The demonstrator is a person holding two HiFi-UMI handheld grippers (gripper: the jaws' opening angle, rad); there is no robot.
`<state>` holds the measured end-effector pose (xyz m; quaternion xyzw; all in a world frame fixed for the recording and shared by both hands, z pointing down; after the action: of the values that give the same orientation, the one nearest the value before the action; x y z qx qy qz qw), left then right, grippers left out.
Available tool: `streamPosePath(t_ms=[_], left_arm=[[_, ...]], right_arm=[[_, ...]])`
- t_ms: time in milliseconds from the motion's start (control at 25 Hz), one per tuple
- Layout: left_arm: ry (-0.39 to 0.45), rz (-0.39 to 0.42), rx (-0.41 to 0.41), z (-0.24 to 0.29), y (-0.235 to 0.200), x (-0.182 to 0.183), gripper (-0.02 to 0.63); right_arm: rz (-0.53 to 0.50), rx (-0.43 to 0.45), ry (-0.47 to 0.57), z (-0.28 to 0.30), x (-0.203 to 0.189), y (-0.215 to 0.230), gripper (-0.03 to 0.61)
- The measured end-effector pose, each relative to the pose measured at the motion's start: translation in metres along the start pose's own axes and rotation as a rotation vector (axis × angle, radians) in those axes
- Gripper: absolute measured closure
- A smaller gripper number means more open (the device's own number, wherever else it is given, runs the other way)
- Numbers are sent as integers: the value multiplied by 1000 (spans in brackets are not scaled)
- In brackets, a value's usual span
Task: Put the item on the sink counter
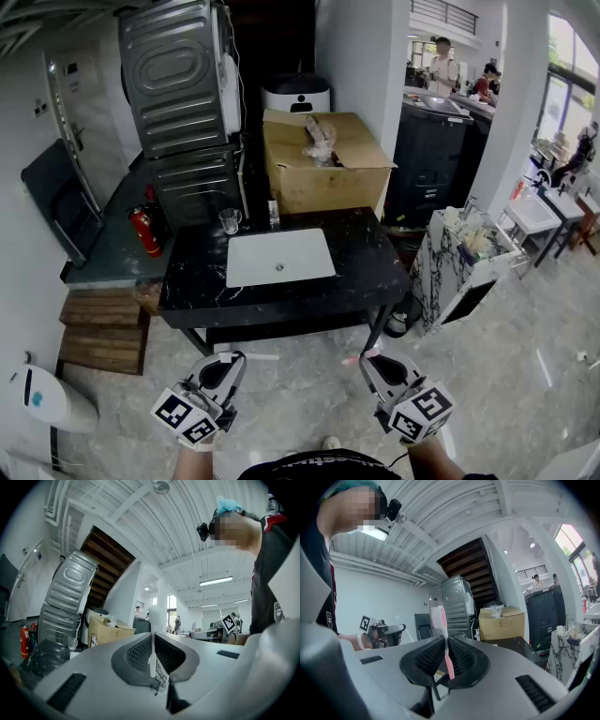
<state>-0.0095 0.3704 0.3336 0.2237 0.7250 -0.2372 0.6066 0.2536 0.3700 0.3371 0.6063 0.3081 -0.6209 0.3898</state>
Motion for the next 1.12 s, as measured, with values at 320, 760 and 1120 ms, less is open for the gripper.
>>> streamPosePath(t_ms=[320, 760, 1120], left_arm=[[-1, 5, -1, -1, 3, -1, 584], [-6, 0, 2, 1, 7, -2, 584], [-16, -5, 11, 10, 9, -4, 584]], right_arm=[[4, -4, -3, -4, -4, 0, 523], [-7, -12, 3, -5, -3, 5, 523], [34, -19, -19, -5, -10, 23, 523]])
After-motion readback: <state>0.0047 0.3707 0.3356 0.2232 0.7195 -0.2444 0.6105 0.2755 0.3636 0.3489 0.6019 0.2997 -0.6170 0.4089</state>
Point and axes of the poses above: the fingertips, and each gripper's own axes: z forward along the fingers, y to its right, x out of its top, the point moved 2 cm from there along -z, backward along the fingers, and after that the axes turned 9 degrees about -x, right-handed, at the moved point
